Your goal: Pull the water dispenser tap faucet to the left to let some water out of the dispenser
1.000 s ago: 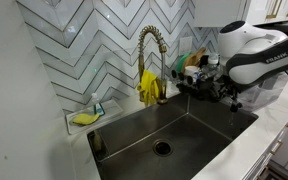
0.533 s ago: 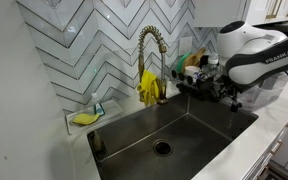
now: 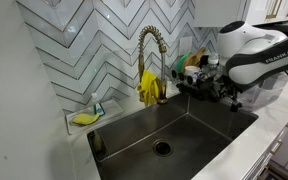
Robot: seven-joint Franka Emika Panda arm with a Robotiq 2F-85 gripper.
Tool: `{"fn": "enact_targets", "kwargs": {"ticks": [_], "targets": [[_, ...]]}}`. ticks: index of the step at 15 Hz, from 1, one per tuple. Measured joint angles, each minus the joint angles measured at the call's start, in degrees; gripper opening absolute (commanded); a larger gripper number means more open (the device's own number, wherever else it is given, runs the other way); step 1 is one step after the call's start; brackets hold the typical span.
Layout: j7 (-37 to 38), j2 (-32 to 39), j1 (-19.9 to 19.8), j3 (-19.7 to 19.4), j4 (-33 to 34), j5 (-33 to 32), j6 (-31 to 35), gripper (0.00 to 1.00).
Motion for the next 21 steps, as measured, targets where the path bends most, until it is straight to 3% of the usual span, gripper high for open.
{"fn": "enact_targets", "kwargs": {"ticks": [1,2,12,16,21], "targets": [[-0.04,0.0,0.01,-0.01,0.0,0.0,0.0,0.04],[-0.05,0.0,0.01,-0.02,0.0,0.0,-0.01,0.25],[0.21,0.04,0.54,-0.81,0.15,0.12,-0.12,0.98],[0.96,-0.97,1.67,-0.13,0.61,5.39,-4.05,1.0],[2.75,-7.13,2.24,1.02,-0.25,17.63,-10.91,1.0]]}}
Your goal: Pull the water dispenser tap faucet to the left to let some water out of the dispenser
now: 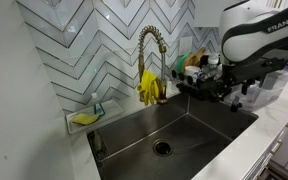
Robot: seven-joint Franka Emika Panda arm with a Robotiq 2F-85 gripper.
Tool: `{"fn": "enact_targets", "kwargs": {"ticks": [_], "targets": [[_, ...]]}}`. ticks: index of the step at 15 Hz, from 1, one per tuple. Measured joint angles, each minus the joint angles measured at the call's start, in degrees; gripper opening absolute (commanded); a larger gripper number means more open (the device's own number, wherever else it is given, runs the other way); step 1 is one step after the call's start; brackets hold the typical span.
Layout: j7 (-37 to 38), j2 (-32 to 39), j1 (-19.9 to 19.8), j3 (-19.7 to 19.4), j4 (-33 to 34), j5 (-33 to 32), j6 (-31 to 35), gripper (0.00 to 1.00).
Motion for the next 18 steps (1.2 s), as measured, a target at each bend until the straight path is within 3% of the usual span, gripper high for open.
{"fn": "enact_targets", "kwargs": {"ticks": [5,13,18], "targets": [[4.2,-13.42,-1.15,-0.57,-6.47,11.49,0.04,1.0],[5.91,-37.89,-5.41,-3.83,-22.41,19.22,2.06,1.0],[5.53,-39.16,-6.52,-2.73,-22.84,19.29,2.14,1.0]]}}
